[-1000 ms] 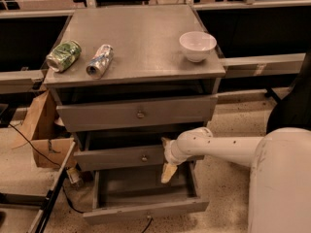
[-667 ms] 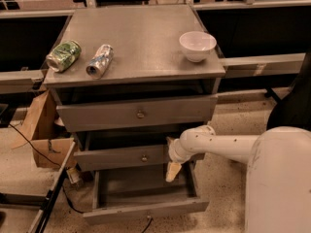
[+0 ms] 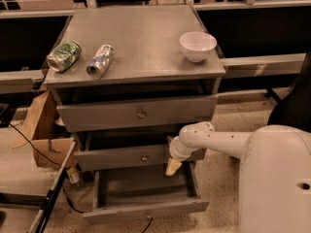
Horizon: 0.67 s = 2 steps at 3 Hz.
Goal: Open middle drawer
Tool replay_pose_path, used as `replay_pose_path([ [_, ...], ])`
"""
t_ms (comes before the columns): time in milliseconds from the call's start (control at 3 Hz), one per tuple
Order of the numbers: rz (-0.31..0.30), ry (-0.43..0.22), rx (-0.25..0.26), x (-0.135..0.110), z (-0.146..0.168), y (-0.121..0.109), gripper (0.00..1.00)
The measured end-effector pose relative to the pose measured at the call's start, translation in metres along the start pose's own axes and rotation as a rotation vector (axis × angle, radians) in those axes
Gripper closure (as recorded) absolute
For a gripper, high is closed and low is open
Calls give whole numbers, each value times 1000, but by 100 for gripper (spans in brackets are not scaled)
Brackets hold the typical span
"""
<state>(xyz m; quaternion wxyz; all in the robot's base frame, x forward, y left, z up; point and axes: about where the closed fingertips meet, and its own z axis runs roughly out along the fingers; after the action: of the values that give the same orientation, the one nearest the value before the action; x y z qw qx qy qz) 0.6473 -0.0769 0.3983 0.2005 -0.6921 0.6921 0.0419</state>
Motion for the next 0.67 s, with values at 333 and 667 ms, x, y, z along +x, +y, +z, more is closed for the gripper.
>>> replay_pose_path([
  [333, 7, 7, -13, 3, -3, 1, 41],
  [667, 7, 7, -13, 2, -9, -8, 72],
])
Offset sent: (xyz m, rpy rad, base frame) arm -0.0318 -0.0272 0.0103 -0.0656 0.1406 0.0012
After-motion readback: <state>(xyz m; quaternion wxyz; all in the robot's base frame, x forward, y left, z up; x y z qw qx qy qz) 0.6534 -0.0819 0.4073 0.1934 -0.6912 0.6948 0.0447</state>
